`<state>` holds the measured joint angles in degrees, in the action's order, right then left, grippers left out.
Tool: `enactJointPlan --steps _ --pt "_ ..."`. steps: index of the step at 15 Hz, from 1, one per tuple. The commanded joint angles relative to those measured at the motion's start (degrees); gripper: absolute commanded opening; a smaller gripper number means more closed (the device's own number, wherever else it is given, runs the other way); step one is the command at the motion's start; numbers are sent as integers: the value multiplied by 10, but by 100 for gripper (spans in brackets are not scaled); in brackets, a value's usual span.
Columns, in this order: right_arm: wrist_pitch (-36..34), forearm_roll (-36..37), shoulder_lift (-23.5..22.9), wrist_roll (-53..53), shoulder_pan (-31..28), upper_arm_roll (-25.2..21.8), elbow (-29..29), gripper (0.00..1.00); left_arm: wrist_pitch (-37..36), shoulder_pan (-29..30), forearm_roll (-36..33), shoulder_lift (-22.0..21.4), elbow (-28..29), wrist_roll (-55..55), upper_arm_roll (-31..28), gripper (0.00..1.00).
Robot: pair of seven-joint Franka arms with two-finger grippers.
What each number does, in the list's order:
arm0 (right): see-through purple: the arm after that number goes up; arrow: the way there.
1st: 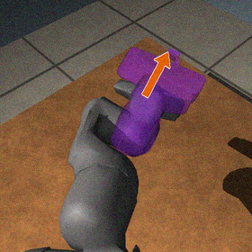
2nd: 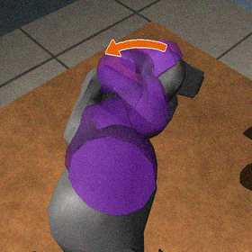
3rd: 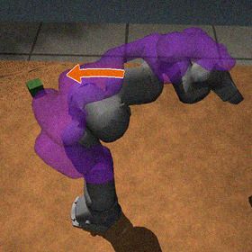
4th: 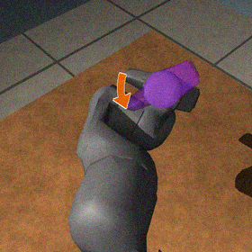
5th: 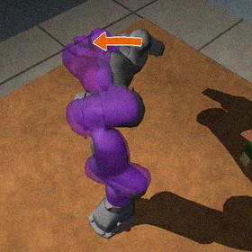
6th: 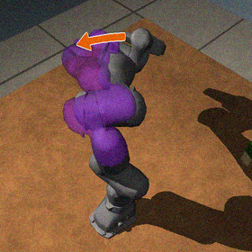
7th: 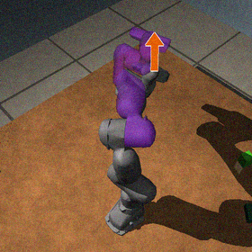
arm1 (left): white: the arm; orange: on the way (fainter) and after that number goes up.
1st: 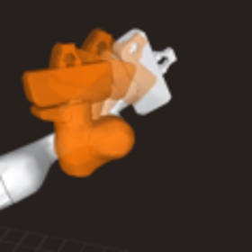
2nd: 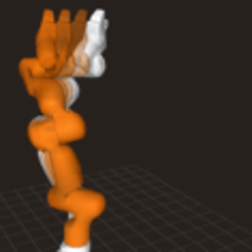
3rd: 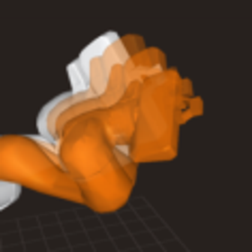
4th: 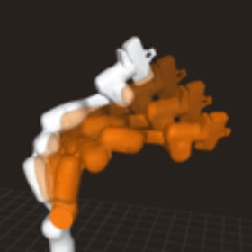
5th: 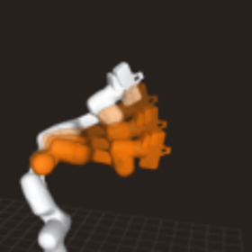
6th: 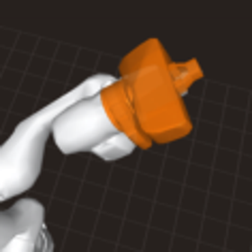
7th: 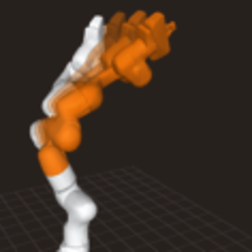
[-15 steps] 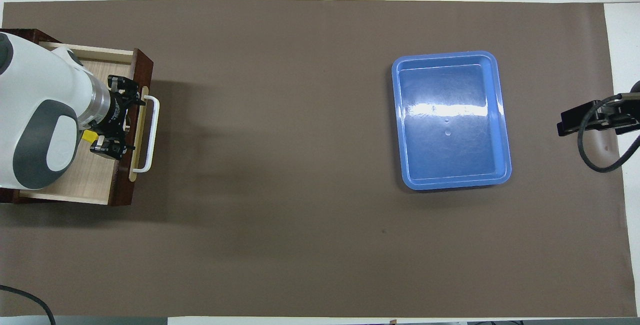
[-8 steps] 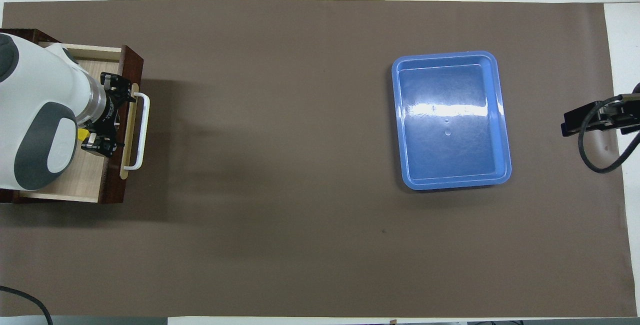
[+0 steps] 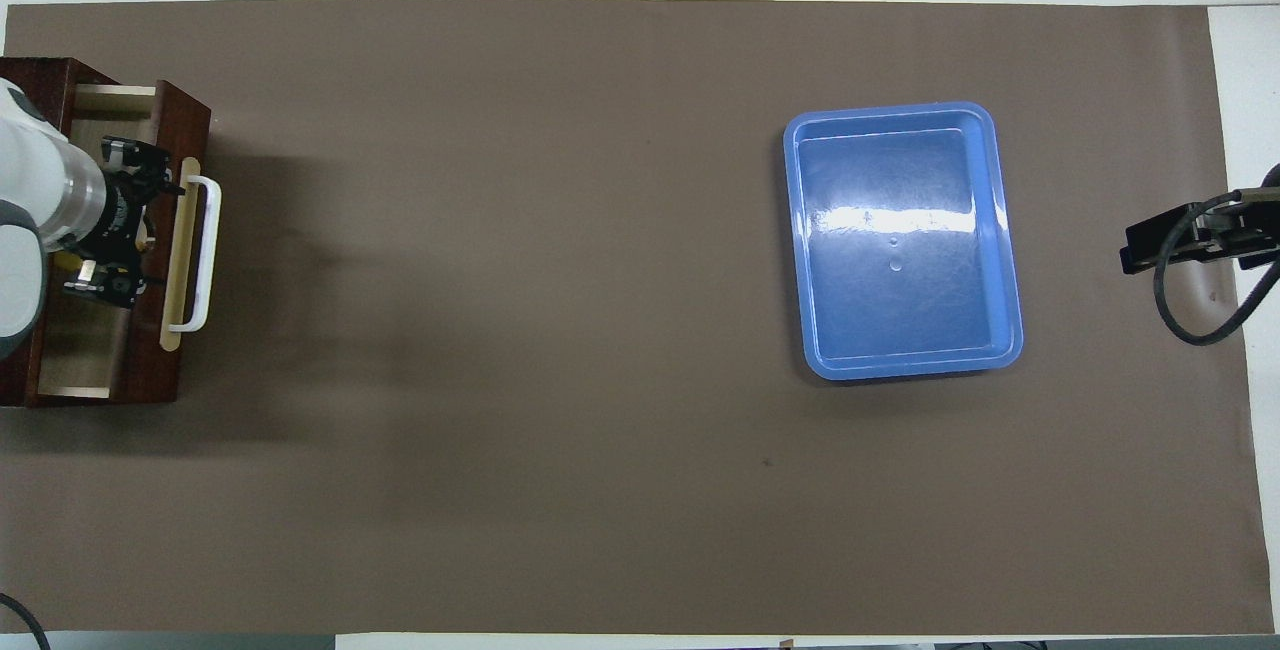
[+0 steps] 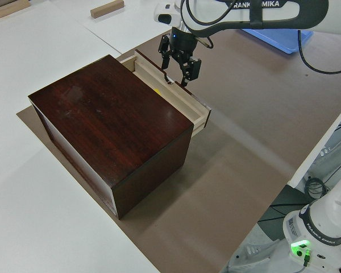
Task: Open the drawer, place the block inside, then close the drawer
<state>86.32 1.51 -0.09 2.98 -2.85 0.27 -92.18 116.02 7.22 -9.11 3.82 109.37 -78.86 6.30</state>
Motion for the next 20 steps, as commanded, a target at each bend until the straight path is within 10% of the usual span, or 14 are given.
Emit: enactJointPlan --steps 1,11,20 --pt "9 8 0 21 -12 10 -9 100 18 39 -22 -1 11 52 -2 100" --pt "3 2 2 20 -8 9 -5 100 -13 33 4 -27 -6 88 10 100" --pt "10 1 2 21 -8 9 -5 100 -227 -55 38 -36 -83 533 28 100"
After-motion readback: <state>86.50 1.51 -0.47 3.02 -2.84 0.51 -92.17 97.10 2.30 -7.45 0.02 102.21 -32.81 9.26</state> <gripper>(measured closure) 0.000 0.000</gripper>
